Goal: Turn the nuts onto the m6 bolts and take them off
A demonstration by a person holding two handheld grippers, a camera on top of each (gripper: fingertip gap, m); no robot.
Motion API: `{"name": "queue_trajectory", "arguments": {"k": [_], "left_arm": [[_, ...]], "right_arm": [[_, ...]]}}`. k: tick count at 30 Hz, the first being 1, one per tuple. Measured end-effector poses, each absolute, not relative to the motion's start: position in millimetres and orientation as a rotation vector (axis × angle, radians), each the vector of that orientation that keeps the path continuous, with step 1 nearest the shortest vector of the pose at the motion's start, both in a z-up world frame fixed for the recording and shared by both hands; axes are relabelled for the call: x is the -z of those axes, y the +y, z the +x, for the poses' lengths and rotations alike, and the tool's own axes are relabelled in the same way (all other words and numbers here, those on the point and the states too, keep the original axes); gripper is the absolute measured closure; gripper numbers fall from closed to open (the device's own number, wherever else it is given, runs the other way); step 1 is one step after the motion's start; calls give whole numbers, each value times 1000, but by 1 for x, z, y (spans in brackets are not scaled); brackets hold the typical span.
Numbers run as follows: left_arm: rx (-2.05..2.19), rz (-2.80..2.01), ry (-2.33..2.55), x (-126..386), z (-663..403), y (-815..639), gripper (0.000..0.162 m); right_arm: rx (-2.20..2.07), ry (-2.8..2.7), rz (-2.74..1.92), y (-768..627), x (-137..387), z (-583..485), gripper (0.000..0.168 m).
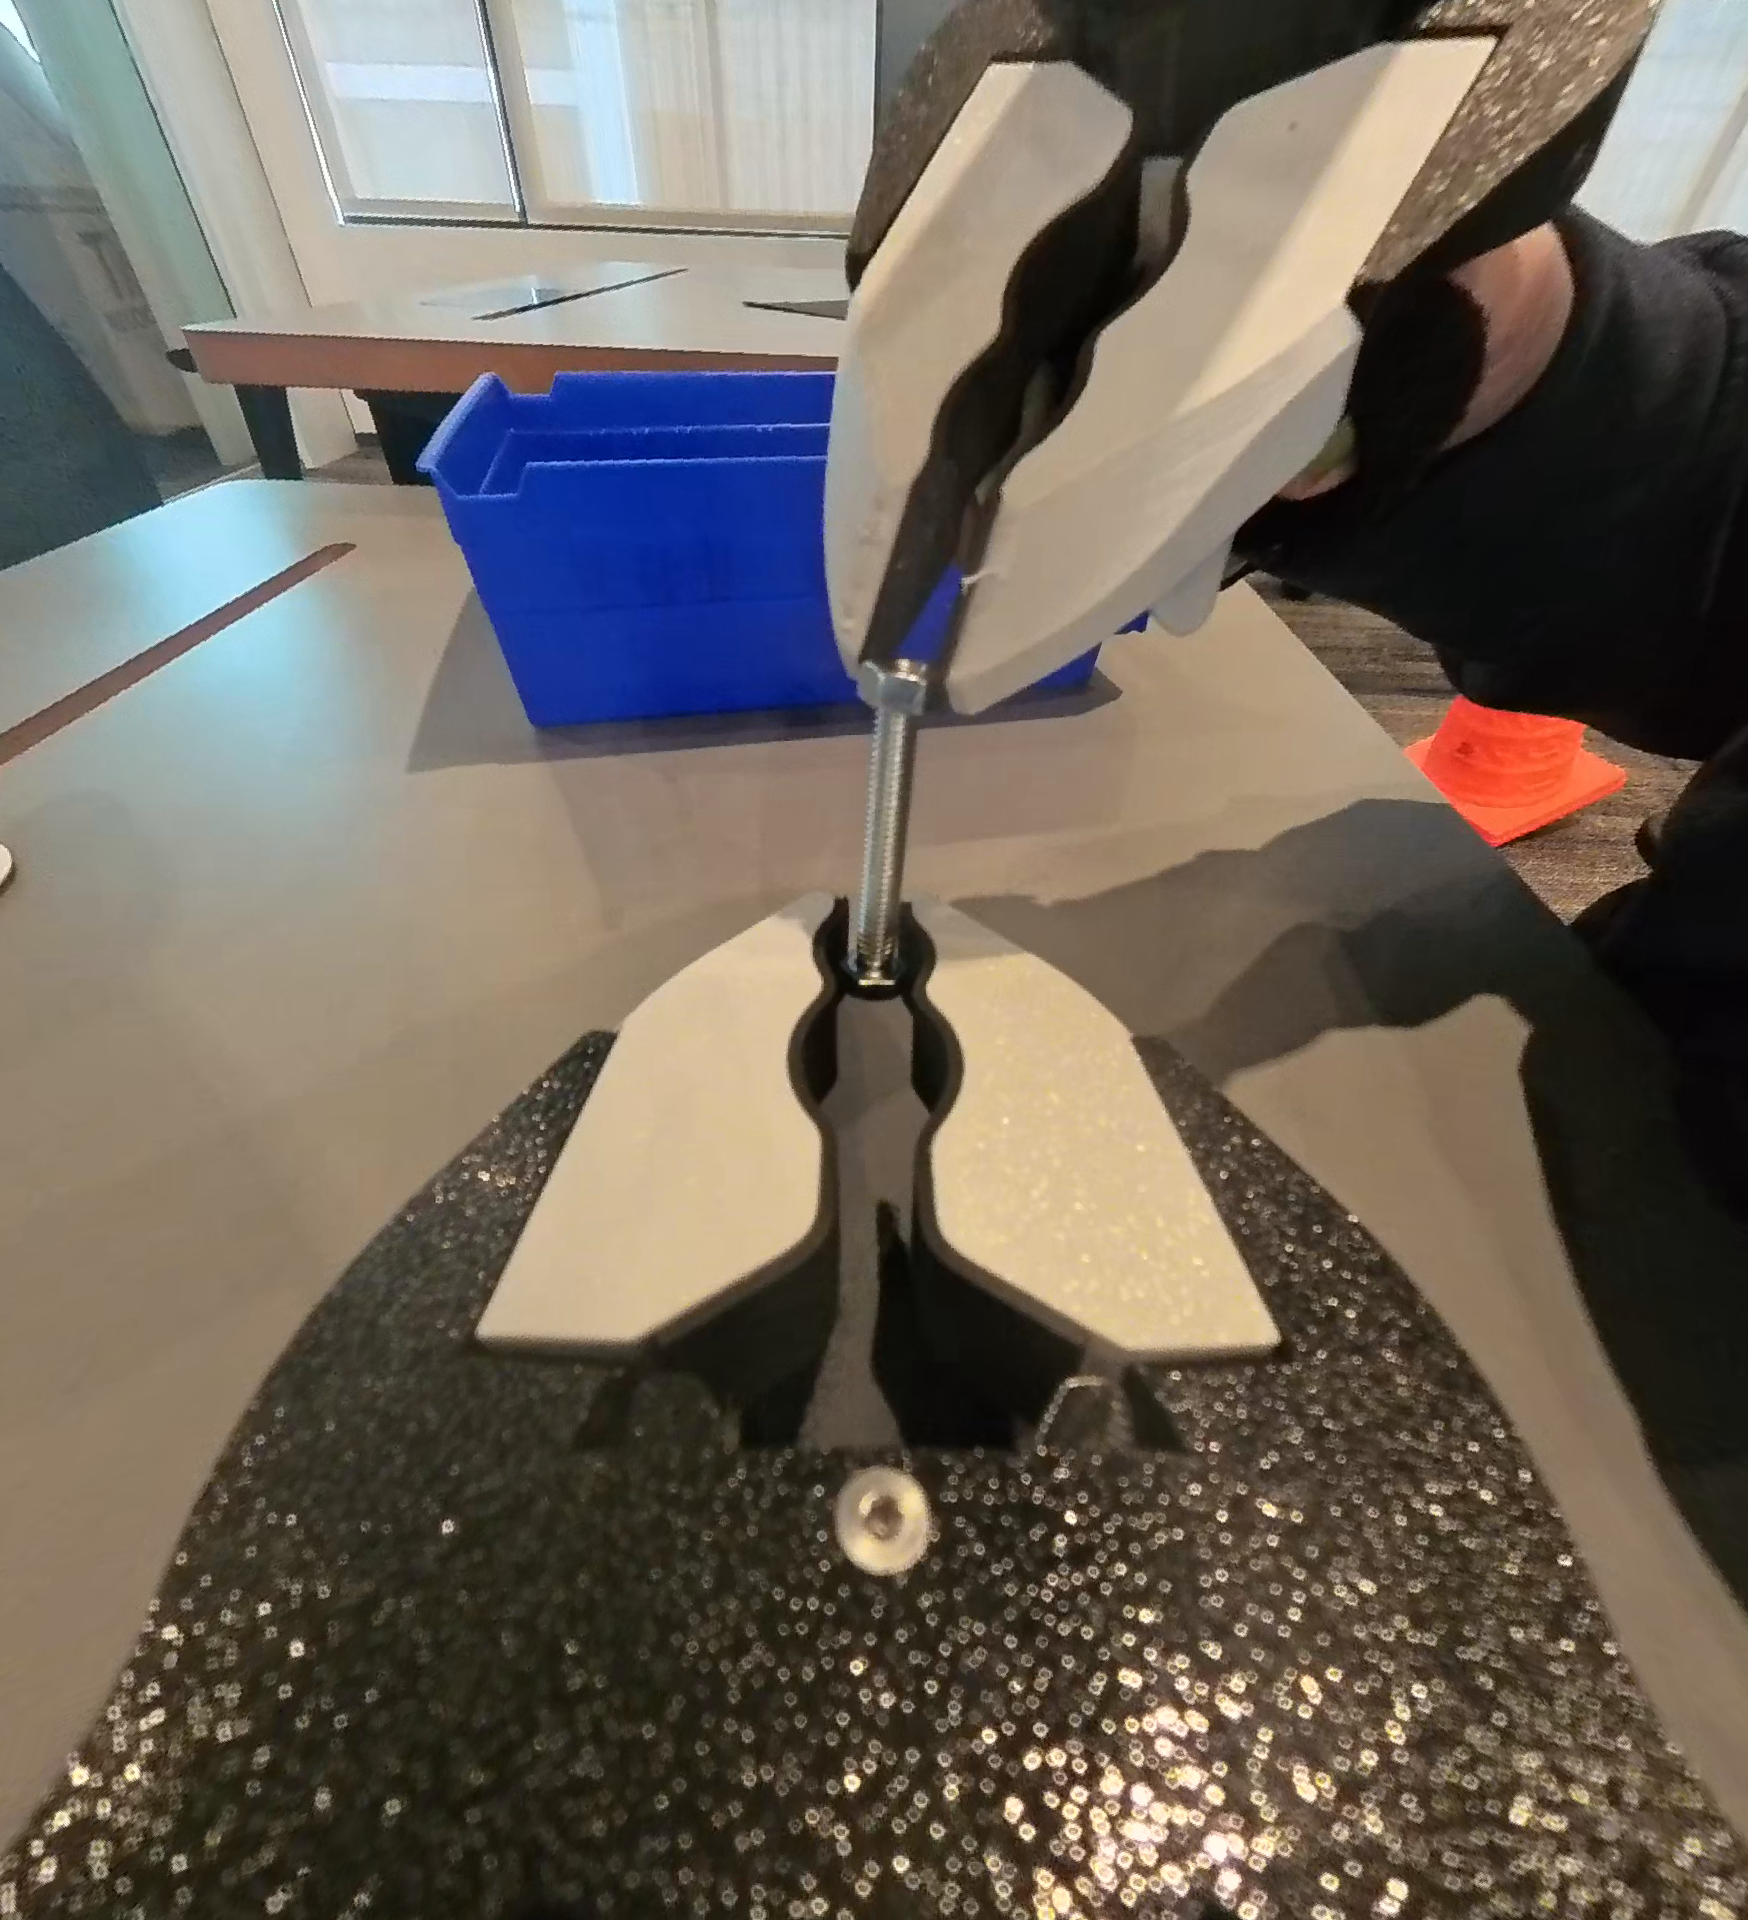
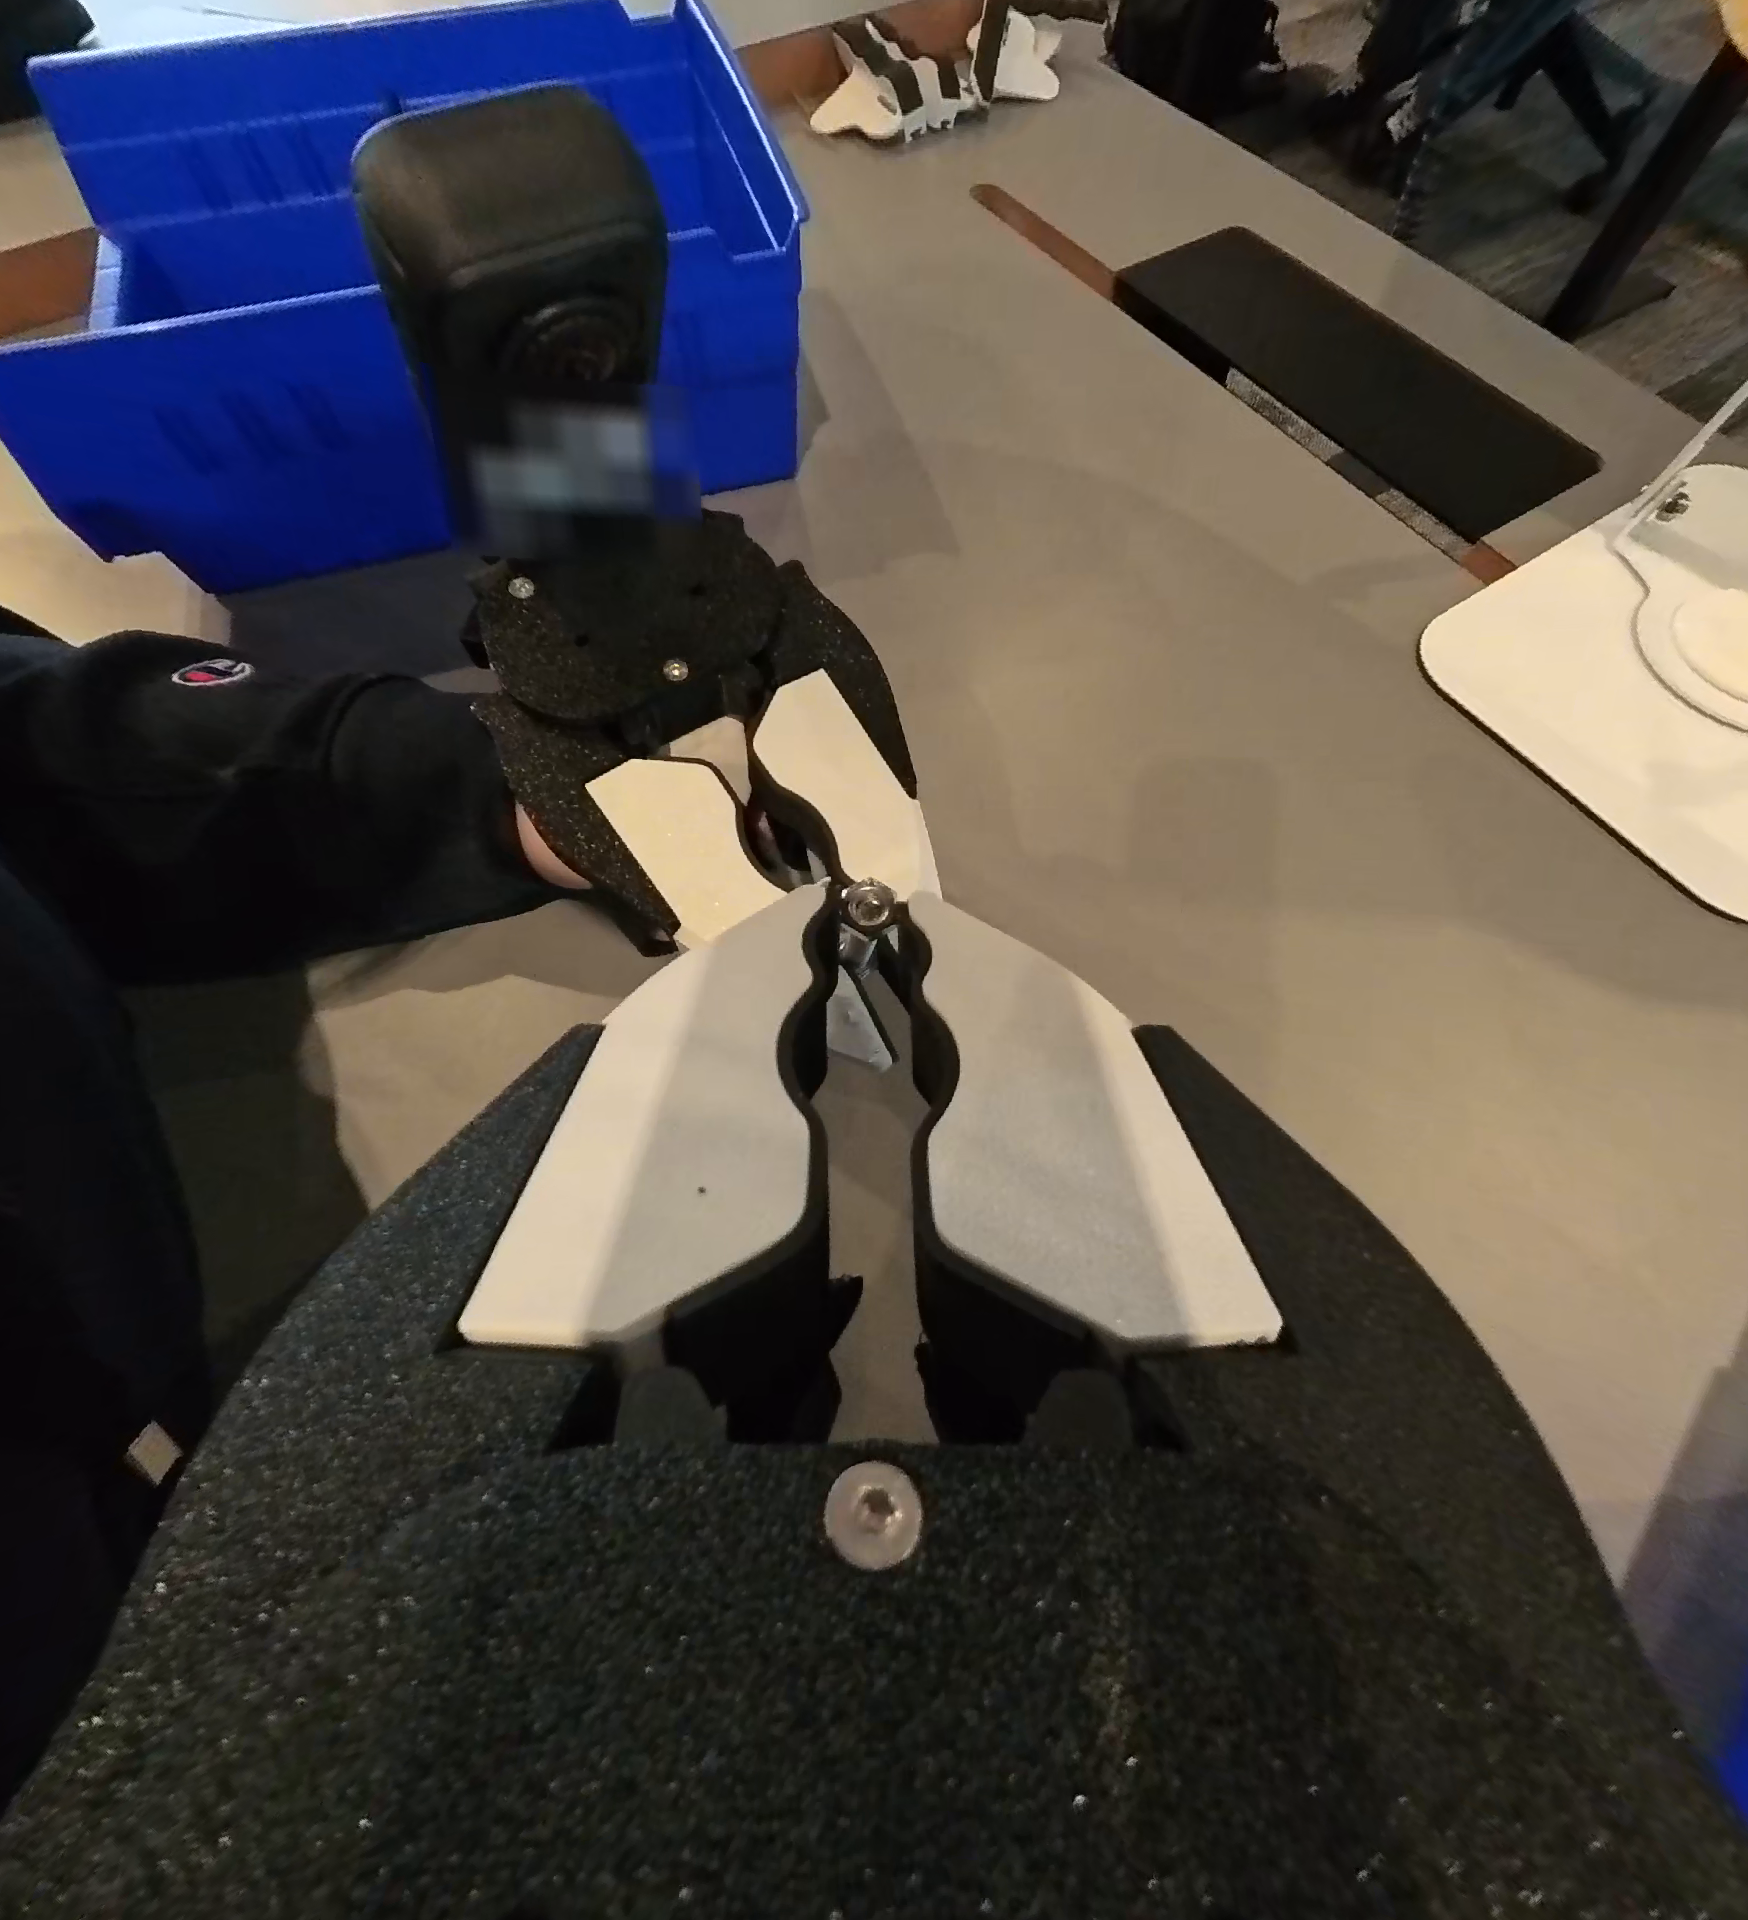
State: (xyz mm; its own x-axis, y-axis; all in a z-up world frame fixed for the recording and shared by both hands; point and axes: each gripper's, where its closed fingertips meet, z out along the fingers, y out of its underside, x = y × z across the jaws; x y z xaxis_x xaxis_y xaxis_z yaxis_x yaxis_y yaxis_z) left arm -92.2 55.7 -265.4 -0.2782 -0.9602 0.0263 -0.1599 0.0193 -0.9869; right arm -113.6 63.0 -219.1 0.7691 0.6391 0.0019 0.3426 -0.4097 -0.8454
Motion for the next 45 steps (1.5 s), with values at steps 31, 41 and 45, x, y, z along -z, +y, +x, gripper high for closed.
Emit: {"name": "queue_trajectory", "arguments": {"k": [31, 41, 45], "left_arm": [[1339, -1186, 1543, 266, -93, 55, 153], [1340, -1187, 1545, 265, -92, 55, 153], [1340, -1188, 1543, 265, -92, 56, 153]], "right_arm": [[-389, -734, -2024, 63, 218, -114, 156], [-391, -731, -2010, 63, 216, -114, 151], [-381, -701, -1982, 63, 213, -112, 143]]}}
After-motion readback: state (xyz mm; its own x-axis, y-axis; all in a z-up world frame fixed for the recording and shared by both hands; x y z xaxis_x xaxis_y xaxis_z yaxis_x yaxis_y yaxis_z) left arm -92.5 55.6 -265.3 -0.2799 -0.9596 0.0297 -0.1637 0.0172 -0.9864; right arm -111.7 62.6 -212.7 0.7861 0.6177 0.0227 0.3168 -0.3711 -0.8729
